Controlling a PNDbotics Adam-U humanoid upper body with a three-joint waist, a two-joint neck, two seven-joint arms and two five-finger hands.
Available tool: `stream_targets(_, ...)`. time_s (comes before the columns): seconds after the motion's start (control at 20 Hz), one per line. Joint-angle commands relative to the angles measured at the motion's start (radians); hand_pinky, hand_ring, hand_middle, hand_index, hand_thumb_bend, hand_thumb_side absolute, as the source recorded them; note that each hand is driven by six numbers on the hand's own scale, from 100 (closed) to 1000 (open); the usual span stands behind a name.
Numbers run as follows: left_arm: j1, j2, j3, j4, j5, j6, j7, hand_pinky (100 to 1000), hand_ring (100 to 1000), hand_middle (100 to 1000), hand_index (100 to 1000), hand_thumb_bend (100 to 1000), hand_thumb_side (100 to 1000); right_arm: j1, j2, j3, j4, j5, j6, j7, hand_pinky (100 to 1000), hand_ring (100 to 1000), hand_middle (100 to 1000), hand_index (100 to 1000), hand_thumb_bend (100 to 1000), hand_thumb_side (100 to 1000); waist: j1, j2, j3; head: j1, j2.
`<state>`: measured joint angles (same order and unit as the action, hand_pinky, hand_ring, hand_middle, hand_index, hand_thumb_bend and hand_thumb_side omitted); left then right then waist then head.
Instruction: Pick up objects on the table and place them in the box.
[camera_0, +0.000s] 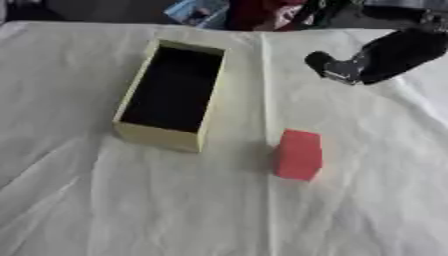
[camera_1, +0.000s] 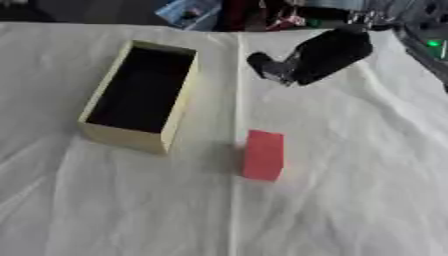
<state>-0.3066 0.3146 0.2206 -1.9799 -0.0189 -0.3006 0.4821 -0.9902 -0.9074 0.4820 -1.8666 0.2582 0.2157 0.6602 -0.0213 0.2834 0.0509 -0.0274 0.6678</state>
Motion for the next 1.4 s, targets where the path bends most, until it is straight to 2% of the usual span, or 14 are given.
stream_targets(0.05,-0.001,0.025,0.002,-0.02,0.0,0.001,-0.003,569,552,521,652,228,100,-0.004,0.001,-0.007,-0.018,-0.009,0.004,0.013,847,824,847,893,204,535,-0.014,-0.038,-0.003,0.007,0.01)
stream_targets(0.65,0.015,0.029,0.002,-0.02,-0.002,0.006,-0.002,569,553,521,652,230,100,0.106,0.043,-0.027,-0.016,0.068,-0.026,-0.006,850,828,851,895,189,515,-0.018,-0.058,-0.023,0.017,0.039)
stream_targets(0.8,0.016,0.029,0.001,-0.02,-0.001,0.006,-0.003,569,553,521,652,231,100,0.126,0.056,-0.02,-0.009,0.102,-0.042,-0.002,857,845,861,902,337,519,-0.017,-0.061,-0.026,0.015,0.044)
stream_targets(0.9,0.017,0.028,0.0,-0.02,0.0,0.006,-0.004,569,553,521,652,230,100,0.136,0.063,-0.013,0.001,0.118,-0.057,0.009,858,847,862,902,379,536,-0.016,-0.062,-0.027,0.014,0.045)
stream_targets(1.4,0.016,0.025,-0.003,-0.02,0.003,0.007,-0.008,568,553,520,651,227,100,0.231,0.115,-0.026,0.053,0.171,-0.06,0.015,856,847,847,909,386,501,-0.013,-0.06,-0.033,0.012,0.05)
